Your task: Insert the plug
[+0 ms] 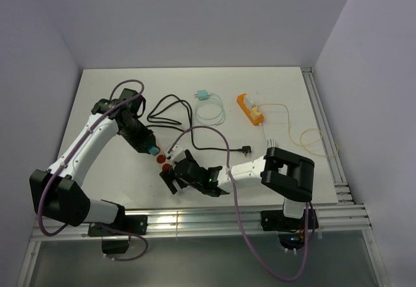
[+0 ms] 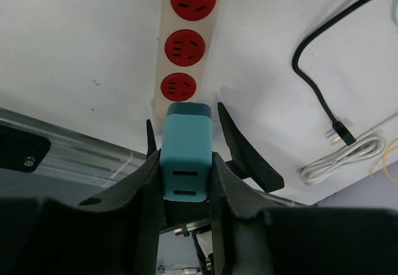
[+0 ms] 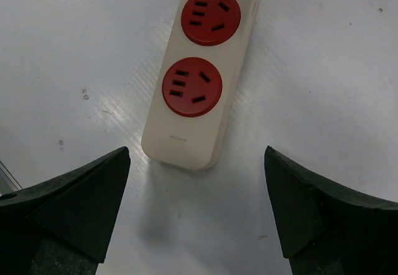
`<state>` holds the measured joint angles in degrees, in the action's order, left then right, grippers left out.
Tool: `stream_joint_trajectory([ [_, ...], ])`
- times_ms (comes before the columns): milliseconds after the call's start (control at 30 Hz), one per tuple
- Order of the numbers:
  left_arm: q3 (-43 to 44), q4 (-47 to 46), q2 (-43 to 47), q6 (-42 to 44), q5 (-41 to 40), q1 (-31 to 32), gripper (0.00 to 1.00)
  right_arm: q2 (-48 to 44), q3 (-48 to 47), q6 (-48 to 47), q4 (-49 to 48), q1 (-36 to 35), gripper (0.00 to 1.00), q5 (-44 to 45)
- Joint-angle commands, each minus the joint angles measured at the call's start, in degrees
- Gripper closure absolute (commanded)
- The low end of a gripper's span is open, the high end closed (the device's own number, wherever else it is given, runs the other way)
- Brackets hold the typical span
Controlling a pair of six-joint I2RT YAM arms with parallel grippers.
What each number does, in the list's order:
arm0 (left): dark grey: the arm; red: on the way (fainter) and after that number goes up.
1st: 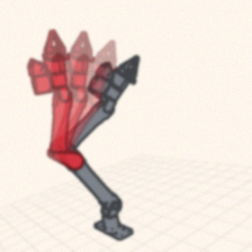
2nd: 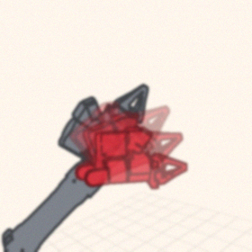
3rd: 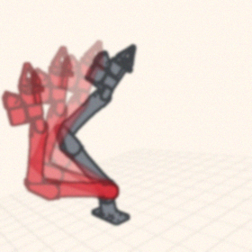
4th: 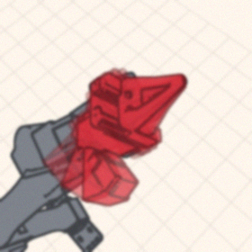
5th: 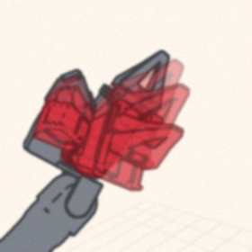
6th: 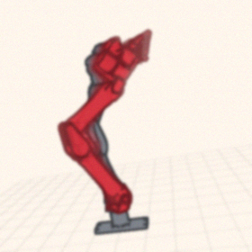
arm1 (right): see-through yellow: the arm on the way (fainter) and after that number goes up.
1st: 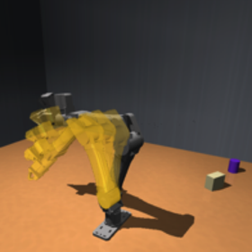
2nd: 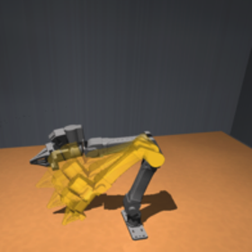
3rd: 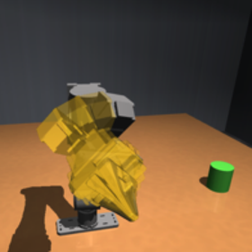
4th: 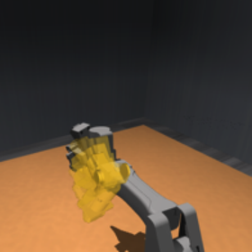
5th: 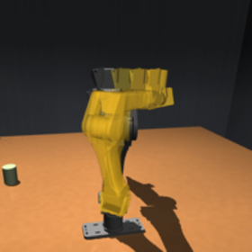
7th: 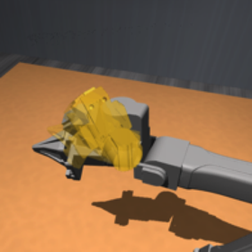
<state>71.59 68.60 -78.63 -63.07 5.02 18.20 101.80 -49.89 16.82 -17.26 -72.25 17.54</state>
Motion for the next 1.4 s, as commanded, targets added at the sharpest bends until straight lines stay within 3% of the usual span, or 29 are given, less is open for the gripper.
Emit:
stream_joint_trajectory([
  [0,1.71,3.12,-0.73,-5.57,-2.64,-0.53,1.00,1.38,-0.47,-0.30,-6.65,-0.17,0.05,1.36],
  [367,0.30,3.47,-5.57,-5.49,-4.40,-3.87,1.00,5.34,-1.62,-0.39,-7.53,-0.35,0.22,2.50],
  [467,0.74,2.60,-6.36,-5.05,-4.14,-4.22,1.00,6.30,-1.88,-0.38,-7.88,-0.35,0.33,2.85],
  [533,1.35,2.42,-6.89,-4.70,-4.14,-4.31,1.00,6.66,-2.05,-0.30,-8.06,-0.26,0.48,2.42],
  [567,1.53,2.24,-7.41,-4.61,-3.96,-4.31,1.00,6.75,-1.97,-0.30,-8.06,-0.26,0.61,2.06],
  [633,1.53,1.89,-7.76,-4.43,-3.96,-4.31,1.00,6.75,-1.79,-0.03,-8.32,-0.26,0.79,1.80],
  [767,1.53,1.28,-9.60,-3.99,-4.75,-4.31,1.00,7.45,-2.49,-0.12,-7.09,-0.26,0.99,1.01],
  [1167,5.22,-0.83,-17.51,-1.89,-4.75,-4.48,1.00,7.71,-2.23,0.14,-6.03,-0.35,1.00,-0.14],
  [1367,8.47,-1.45,-20.06,1.89,-8.79,-4.48,1.00,8.15,-2.58,0.41,-5.95,-0.26,1.00,-0.84],
])
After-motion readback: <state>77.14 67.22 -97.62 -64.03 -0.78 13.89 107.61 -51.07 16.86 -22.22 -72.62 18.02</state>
